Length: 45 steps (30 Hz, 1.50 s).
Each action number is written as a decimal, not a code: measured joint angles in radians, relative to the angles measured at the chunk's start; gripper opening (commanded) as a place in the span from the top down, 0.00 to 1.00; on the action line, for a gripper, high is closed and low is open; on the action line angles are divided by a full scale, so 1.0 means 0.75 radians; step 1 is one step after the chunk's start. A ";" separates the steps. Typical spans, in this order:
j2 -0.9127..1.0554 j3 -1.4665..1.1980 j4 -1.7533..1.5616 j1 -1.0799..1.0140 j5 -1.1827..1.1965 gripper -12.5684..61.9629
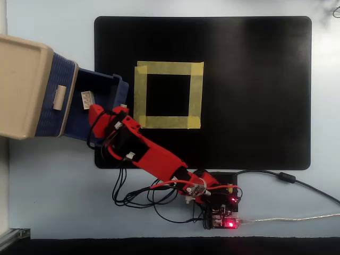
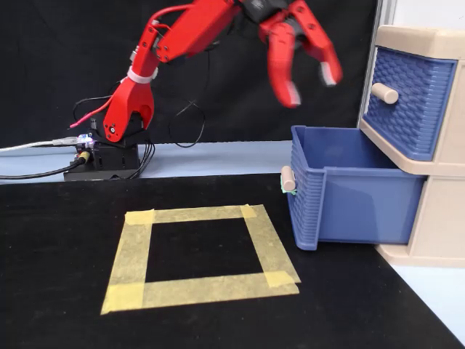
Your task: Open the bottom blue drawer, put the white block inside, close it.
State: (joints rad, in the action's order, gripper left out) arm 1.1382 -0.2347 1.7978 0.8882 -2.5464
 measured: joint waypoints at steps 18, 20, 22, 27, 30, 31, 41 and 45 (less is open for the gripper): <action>-0.313 -0.280 -0.145 0.070 0.035 0.37; -0.376 -0.200 -0.256 0.106 -0.004 0.37; -0.458 -0.123 -0.409 0.141 -0.053 0.37; -0.601 -0.020 -0.616 0.178 -0.188 0.37; -0.603 -0.012 -0.630 0.180 -0.247 0.37; -0.603 -0.012 -0.630 0.182 -0.258 0.37; -0.027 -0.076 0.196 -0.129 -0.121 0.37; 0.356 -0.524 0.209 -0.348 0.237 0.37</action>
State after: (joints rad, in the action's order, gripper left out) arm 1.4051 -0.6274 1.9543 0.6274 -2.3685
